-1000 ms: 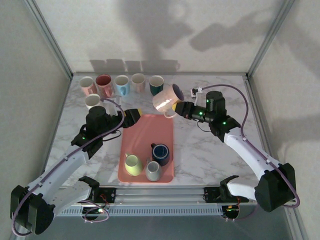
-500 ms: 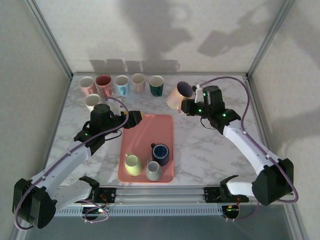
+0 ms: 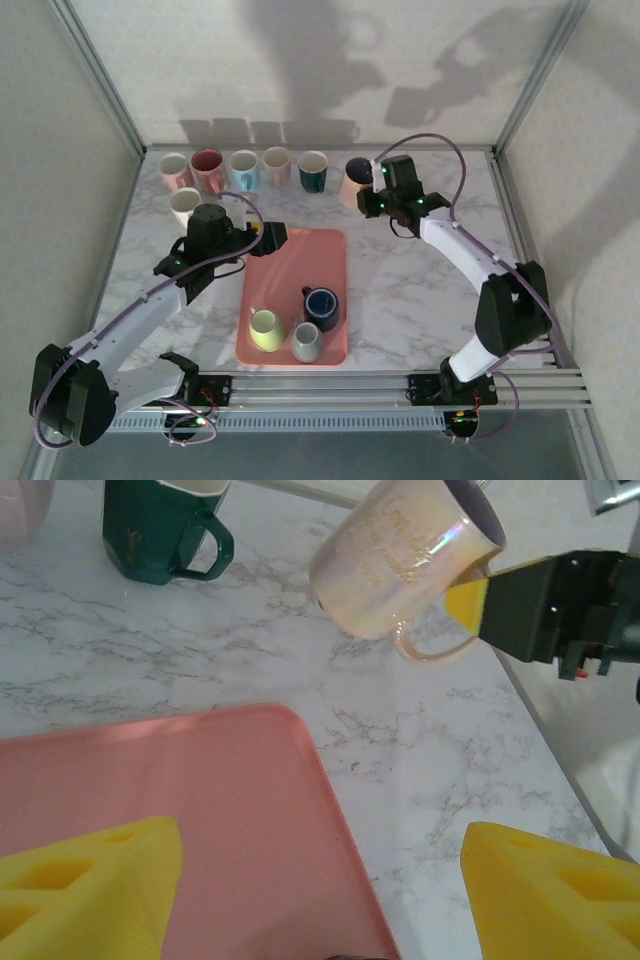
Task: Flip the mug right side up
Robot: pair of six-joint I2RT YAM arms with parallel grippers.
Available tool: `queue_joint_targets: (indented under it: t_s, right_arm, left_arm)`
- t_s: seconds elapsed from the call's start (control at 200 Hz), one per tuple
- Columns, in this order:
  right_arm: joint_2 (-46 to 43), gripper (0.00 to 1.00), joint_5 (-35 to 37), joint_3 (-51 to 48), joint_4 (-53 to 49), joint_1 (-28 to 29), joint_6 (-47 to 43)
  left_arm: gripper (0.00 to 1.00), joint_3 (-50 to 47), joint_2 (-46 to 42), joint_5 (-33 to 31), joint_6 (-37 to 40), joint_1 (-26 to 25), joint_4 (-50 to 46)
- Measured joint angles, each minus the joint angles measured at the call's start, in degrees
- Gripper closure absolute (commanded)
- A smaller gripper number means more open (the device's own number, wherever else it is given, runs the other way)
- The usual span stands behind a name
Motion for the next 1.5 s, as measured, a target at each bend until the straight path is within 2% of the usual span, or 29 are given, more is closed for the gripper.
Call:
queue_joint_targets:
  t_s: [0.411,0.951,1.077,1.172,1.307,1.502]
  right_arm:
    - [16.26,1.00,2.32,10.67,3.67,-0.74,-2.19]
    - [27.82,1.00,4.13,17.16,10.34,-1.38,-4.83]
    - [29.18,0.89,4.22,17.42,11.67,-1.38,-5.27]
    - [29.44,0.66,4.24,17.51,12.28,-1.38,-5.38]
    - [29.40,0.48,4.74,17.79,14.95,-1.38,-5.64]
    - [27.32,0.43,4.87,16.98,15.02,-1.38,-5.51]
  left_arm:
    - [0.25,3.48,6.97,0.26,3.78,0.20,-0.02]
    - [0.26,5.05,9.42,0.94,9.73,0.28,0.00]
    - [0.26,5.05,9.42,0.92,10.43,0.28,-0.02]
    - [0.25,5.05,9.33,0.83,10.45,0.28,-0.04]
    - [0.26,5.05,8.76,0.52,10.45,0.28,-0.26]
    - [0.25,5.01,6.16,0.42,10.43,0.28,-0.61]
